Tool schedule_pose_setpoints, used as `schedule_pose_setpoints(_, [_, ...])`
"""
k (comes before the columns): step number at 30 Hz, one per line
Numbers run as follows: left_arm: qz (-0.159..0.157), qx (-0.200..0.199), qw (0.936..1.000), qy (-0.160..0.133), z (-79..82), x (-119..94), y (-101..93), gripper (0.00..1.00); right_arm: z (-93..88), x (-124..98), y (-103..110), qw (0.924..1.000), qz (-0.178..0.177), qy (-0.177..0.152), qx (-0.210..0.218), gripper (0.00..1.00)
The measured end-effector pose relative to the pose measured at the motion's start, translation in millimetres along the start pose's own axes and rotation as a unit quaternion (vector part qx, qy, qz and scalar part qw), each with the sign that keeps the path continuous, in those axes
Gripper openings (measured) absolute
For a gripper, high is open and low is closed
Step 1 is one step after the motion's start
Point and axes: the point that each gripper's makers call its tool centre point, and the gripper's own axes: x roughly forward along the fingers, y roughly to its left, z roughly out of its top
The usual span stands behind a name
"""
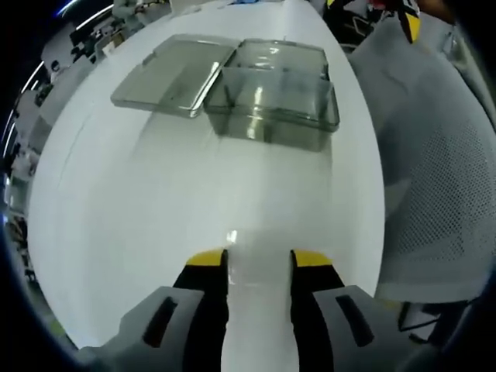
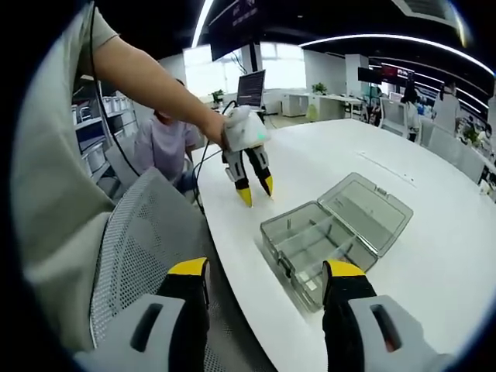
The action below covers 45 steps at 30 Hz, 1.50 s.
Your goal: Insert the divider into the dual guide fixture by aligning both edges with the guide slots and pushing it downward to the bottom, including one-sided entry, uneven engagement, binding, and posture correction.
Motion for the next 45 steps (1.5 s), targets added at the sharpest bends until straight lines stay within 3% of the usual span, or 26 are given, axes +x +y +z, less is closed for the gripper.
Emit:
schedule_pose_setpoints(14, [0.015, 0.003, 0.9994, -0.033, 20.7, -18.8, -9.1, 0.28, 7.8, 10.2, -5.5, 0.9998, 0.015, -0.008, 0.009, 0.55])
schedule_pose_setpoints(28, [0.044, 0.022, 0.9952, -0.084, 61.8, -46.2, -26.2, 0.28, 26.1, 37.7, -4.3, 0.9976, 0.051, -0.022, 0.04, 0.53])
schedule_pose_setpoints(37, [0.067, 0.036, 0.9896, -0.122, 92.7, -63.0, -40.5, 0.28, 45.7, 49.6, -4.1, 0.9947, 0.072, -0.036, 0.063, 0.51])
schedule_pose_setpoints(45, [0.088, 0.048, 0.9843, -0.145, 109.2, -72.2, -50.5, 0.28, 54.5, 54.0, -1.7, 0.992, 0.085, -0.045, 0.081, 0.49])
